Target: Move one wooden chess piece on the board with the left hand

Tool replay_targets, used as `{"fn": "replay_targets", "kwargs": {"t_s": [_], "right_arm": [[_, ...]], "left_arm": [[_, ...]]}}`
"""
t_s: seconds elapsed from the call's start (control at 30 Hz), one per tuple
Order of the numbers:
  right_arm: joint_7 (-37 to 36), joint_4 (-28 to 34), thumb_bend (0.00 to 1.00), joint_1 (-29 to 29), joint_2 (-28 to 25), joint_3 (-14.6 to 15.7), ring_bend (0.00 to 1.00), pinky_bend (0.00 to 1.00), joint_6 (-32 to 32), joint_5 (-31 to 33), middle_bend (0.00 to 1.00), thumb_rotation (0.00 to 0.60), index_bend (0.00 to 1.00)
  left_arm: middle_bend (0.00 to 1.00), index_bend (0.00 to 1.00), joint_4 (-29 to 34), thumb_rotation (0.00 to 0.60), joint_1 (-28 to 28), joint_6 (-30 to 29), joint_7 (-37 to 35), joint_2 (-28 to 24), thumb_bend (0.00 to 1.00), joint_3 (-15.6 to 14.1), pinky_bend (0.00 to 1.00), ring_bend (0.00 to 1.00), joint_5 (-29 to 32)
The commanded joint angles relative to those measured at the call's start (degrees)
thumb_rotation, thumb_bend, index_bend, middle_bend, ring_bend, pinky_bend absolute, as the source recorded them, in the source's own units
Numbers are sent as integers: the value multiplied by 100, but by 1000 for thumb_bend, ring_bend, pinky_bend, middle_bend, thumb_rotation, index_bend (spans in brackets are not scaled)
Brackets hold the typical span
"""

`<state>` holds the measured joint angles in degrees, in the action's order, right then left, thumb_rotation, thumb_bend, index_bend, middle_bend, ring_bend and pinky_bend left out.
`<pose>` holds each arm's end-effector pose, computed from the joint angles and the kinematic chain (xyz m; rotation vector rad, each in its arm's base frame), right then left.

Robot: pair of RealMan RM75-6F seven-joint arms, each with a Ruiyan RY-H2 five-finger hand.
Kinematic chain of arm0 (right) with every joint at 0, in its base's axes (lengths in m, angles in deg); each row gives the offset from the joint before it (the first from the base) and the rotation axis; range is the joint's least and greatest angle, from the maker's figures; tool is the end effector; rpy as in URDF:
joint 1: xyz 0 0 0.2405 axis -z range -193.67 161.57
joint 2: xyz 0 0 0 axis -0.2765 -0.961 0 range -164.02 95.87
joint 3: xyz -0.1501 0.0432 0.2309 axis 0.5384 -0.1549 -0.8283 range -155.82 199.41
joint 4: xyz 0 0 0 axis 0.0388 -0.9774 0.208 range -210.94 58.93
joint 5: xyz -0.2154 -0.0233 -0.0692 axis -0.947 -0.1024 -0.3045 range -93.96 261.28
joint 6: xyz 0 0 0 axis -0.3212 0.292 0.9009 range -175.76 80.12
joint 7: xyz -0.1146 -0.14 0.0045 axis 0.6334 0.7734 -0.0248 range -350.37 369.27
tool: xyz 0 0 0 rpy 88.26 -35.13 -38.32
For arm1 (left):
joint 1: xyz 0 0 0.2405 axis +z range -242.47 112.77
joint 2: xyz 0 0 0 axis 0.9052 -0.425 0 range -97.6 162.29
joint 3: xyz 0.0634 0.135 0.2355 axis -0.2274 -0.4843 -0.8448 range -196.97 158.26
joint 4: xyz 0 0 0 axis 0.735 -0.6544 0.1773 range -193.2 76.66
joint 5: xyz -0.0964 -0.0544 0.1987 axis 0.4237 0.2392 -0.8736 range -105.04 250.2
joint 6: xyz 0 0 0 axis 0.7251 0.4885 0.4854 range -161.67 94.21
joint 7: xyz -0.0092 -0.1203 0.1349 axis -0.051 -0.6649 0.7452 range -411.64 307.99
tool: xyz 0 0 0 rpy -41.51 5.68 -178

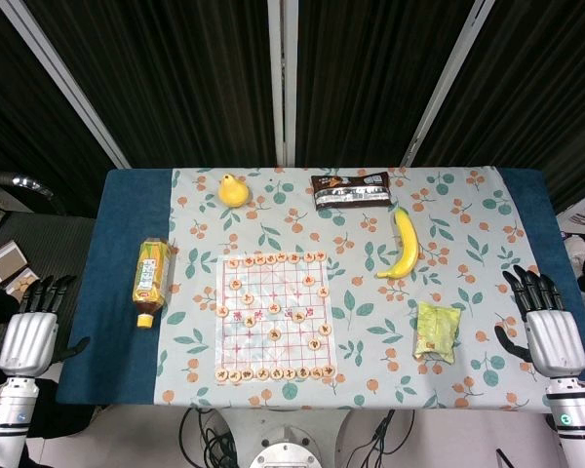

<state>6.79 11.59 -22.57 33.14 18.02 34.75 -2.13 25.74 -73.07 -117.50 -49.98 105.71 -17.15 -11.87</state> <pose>-0.3464 -0.2359 0.1385 1.4001 -0.9231 0.9239 -0.3454 0.2402 0.1057 -1.4158 -0.8934 -0.9022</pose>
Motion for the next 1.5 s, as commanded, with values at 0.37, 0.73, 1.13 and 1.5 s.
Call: {"fn": "replay_targets", "kwargs": {"t_s": [0.37,0.73,1.13,1.5], "right_arm": [[-150,-5,226,89,-115,-118,0,0,191,108,0,600,0],[-245,-85,227,120,-186,-170,0,0,126,278,0,600,0],[-723,-483,223,95,-231,-301,0,0,136,333,0,600,0],[-1047,-732,224,182,-251,-343,0,0,253,362,0,600,0]], "left_arm": [[79,63,174,600,-85,73,72,-36,133,-10,4,0,-163],[73,107,967,600,-950,1144,353,-3,132,157,5,0,-354],[66,122,1630,600,-2589,3181,2279,748,131,819,4,0,1232],[66,142,1036,600,-3516,3690,2755,1773,132,1046,3,0,2501]]}}
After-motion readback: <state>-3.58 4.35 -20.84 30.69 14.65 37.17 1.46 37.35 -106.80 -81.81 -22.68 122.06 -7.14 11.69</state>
